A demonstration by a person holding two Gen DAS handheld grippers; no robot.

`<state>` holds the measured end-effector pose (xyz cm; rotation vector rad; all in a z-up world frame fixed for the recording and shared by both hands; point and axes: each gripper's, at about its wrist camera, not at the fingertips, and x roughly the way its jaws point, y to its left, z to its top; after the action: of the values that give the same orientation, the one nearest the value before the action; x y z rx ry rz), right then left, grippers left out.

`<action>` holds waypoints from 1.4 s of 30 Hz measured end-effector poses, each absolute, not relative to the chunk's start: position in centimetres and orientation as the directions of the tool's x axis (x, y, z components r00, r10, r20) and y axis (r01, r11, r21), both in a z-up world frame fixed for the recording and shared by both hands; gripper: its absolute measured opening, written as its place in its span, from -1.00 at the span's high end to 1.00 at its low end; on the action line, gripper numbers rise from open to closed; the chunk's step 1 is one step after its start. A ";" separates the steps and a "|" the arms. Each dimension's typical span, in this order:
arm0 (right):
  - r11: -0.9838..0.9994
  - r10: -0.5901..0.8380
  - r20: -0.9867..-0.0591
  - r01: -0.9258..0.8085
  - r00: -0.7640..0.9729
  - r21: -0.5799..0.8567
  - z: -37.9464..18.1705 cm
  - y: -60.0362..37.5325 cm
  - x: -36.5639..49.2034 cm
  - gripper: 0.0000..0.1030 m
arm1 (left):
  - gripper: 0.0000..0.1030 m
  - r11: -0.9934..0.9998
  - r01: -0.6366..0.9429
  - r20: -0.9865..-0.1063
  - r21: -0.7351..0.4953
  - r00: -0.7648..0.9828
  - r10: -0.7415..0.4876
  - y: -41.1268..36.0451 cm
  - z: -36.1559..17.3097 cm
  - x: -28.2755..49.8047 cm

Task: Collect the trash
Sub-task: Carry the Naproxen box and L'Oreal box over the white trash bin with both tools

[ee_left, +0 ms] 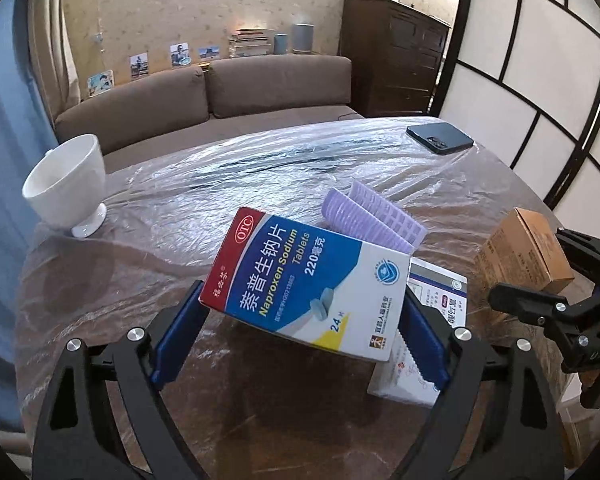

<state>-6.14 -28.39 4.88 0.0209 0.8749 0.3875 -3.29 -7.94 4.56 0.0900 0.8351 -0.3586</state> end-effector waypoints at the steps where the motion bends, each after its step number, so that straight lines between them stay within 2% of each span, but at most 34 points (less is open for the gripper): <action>1: 0.929 0.343 -0.742 -0.326 0.576 0.176 5.0 -28.4 -6.4 -0.46 | -0.77 0.938 0.340 -0.737 -0.065 0.617 -0.275 -7.8 4.7 -3.5; 12: 0.920 0.356 -0.746 -0.353 0.563 0.172 5.4 -28.2 -8.4 -0.46 | -0.77 0.957 0.281 -0.722 -0.079 0.646 -0.249 -6.7 5.7 -6.7; 30: 0.913 0.364 -0.765 -0.366 0.531 0.180 5.3 -28.3 -12.8 -0.46 | -0.77 0.974 0.208 -0.750 -0.091 0.629 -0.204 -6.9 5.3 -12.1; 42: 0.907 0.373 -0.770 -0.379 0.517 0.184 5.5 -28.8 -16.1 -0.46 | -0.77 0.972 0.217 -0.756 -0.089 0.620 -0.208 -7.4 5.1 -15.4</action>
<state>-16.05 -28.81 5.53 -0.0073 0.9230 0.4509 -15.35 -7.39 5.14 0.0116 0.8679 -0.2441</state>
